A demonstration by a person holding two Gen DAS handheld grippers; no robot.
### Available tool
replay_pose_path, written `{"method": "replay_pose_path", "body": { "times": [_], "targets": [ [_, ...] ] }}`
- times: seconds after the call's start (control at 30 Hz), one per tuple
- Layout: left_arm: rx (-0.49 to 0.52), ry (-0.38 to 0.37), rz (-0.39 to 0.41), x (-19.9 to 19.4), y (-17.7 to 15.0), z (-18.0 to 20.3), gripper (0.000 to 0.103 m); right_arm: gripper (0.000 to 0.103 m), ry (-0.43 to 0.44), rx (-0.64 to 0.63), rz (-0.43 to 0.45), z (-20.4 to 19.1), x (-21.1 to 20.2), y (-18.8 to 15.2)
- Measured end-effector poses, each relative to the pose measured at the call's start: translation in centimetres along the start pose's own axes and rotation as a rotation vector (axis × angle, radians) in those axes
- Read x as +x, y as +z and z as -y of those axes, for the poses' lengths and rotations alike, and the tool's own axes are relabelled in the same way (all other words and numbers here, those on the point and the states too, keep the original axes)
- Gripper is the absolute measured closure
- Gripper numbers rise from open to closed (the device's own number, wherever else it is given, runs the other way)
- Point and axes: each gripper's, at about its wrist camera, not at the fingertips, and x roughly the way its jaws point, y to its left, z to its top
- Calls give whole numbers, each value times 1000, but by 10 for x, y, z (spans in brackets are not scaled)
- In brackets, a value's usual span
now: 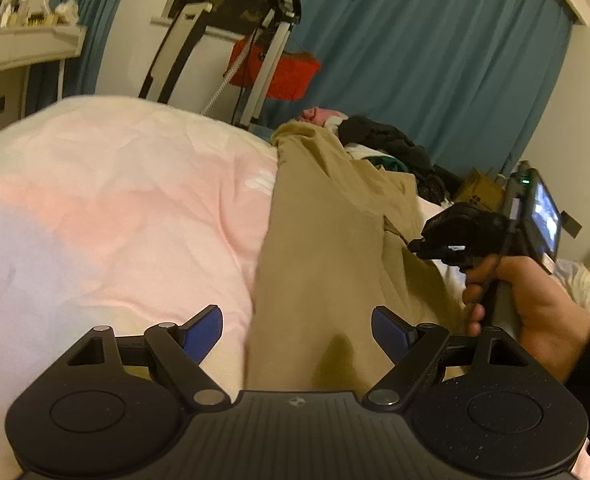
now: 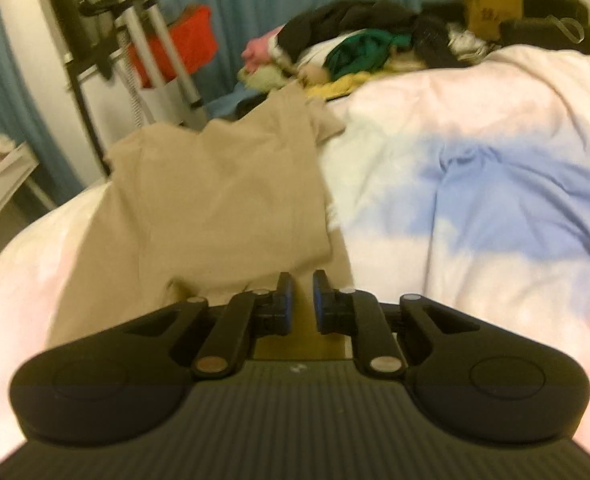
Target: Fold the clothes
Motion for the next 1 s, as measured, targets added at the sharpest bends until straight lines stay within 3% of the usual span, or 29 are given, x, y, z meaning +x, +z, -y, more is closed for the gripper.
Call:
{"method": "replay_pose_path", "body": {
  "times": [0.13, 0.17, 0.2, 0.27, 0.33, 0.47, 0.57, 0.67, 0.83, 1.0],
  "targets": [
    [22, -17, 11, -14, 0, 9, 20, 82, 47, -7, -2, 4, -62, -6],
    [25, -19, 9, -17, 0, 10, 20, 69, 61, 4, -8, 7, -79, -10],
    [29, -21, 7, -20, 0, 12, 20, 46, 85, 18, -16, 11, -95, -16],
    [33, -27, -5, -28, -1, 15, 20, 14, 133, 47, -34, 18, -127, -28],
    [33, -36, -34, -38, -1, 17, 20, 16, 187, 63, -62, 27, -155, -45],
    [4, -57, -100, -59, -7, 15, 20, 16, 215, 111, -144, 45, -192, -89],
    [-29, -35, -147, -71, -13, 10, 20, 15, 224, 243, -256, 66, -201, -122],
    [-101, -10, -168, -79, -15, 1, 20, 16, 313, 404, -366, 85, -203, -151],
    [-173, 52, -189, -83, -16, -13, 20, 16, 285, 517, -418, 97, -203, -165],
    [-235, 81, -319, -68, -28, -25, 25, 17, 221, 550, -439, 107, -196, -172]
  ]
}}
